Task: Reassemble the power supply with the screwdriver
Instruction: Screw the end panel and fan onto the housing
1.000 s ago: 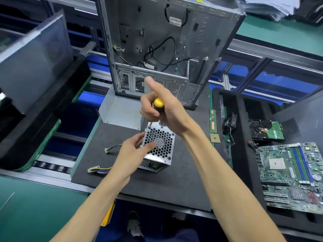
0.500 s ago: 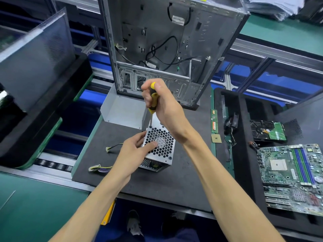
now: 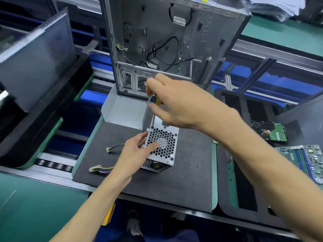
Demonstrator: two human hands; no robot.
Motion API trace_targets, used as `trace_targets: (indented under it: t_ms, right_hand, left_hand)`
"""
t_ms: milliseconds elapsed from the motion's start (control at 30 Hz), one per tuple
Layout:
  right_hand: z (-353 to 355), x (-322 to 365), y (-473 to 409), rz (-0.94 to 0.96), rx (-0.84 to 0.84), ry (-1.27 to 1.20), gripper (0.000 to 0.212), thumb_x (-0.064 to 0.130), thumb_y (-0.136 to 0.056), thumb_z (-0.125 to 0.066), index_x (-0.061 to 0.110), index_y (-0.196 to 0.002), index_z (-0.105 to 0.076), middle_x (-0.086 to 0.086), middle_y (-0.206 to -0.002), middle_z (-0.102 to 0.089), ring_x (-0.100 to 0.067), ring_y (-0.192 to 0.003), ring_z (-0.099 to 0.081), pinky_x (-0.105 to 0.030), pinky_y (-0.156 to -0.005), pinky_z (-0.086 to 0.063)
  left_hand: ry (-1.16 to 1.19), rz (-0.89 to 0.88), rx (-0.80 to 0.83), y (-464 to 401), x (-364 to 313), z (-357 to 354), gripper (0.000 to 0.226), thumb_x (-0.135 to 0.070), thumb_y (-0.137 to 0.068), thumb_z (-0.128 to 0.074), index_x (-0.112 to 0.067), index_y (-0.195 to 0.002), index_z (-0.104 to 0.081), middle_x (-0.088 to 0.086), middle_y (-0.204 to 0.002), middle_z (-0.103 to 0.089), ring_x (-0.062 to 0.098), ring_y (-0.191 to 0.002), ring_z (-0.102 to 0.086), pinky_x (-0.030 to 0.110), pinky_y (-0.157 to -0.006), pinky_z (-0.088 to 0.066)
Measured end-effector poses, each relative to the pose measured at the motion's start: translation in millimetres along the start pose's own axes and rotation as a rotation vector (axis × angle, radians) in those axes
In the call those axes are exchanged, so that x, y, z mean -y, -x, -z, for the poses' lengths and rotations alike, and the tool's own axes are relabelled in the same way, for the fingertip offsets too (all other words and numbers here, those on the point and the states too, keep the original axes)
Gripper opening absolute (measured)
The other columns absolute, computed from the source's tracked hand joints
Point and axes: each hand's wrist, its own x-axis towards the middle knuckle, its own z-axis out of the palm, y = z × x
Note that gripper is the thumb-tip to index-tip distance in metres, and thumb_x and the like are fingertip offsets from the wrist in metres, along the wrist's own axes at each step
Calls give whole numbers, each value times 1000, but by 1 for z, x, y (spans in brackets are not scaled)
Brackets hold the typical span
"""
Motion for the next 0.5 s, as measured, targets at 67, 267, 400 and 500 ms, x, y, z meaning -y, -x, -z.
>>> trace_targets:
  t_ms: [67,267,400,500]
  right_hand:
    - [6,1,0,5,31,55,13,31,-101,-46,18,-104,-45,-2,-106,-58,-30,-88,-59,-43,-75,-48]
    - [0,11,0,-103,-14,114,22,32,-103,-47,16,-90,-38,-5,-77,-44,-32,-75,-43,-37,-65,-31]
    - [-2,7,-2,-196,-20,158,28,35,-104,-45,14,-86,-43,1,-65,-27,-33,-72,-42,-37,-63,-30]
    - [2,0,-3,-124,59,138,23,39,-101,-50,16,-99,-51,-1,-82,-49,-32,-83,-54,-38,-67,-39]
  left_hand:
    - [-1,-1,4,0,0,0,43,-14,-93,-71,-19,-135,-61,-10,-117,-75,2,-105,-71,23,-90,-54]
    - [0,3,-1,0,0,1,44,-16,-93,-71,-18,-136,-61,-10,-119,-74,5,-108,-70,34,-101,-53]
    - [6,-6,2,1,1,2,43,-14,-93,-71,-17,-136,-61,-11,-116,-75,3,-104,-71,20,-88,-55]
    - [16,-7,6,1,2,2,46,-14,-93,-71,-17,-138,-59,-10,-119,-74,3,-105,-71,21,-89,-54]
